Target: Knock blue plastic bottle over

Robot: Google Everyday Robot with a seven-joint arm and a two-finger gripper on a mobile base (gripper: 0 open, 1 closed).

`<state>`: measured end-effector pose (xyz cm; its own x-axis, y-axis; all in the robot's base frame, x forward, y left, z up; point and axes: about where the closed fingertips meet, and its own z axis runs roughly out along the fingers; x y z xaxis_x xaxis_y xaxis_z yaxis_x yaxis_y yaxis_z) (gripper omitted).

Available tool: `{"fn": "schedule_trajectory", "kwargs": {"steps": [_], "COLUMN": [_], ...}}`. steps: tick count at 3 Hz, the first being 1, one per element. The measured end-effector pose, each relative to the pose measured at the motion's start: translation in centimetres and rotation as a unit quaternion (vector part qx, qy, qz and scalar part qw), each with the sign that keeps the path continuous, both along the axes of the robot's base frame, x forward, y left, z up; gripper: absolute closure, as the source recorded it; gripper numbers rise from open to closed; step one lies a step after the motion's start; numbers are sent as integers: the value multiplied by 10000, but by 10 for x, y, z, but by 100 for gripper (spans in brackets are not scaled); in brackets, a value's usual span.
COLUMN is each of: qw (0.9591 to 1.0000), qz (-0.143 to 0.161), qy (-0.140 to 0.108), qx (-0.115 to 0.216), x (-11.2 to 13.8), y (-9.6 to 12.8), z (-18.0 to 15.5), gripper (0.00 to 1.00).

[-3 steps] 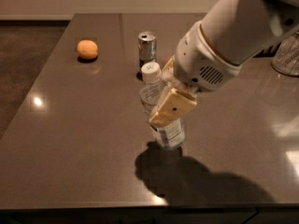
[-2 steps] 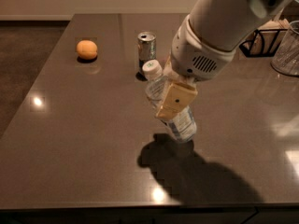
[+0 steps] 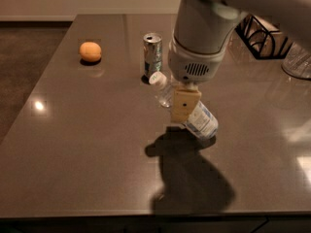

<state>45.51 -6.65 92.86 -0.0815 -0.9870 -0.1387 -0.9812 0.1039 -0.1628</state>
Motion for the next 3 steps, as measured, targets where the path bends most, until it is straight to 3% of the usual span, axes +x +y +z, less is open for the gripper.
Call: {"fn": "schedule_trajectory", "kwargs": {"steps": [1,3], "qw": [9995,9985], "qz": [-22,-50], "qy": [-37,8], "qx": [-313,-541], "x": [10,20], "y": [-3,1], "z": [-13,-38], "gripper": [100,61]}}
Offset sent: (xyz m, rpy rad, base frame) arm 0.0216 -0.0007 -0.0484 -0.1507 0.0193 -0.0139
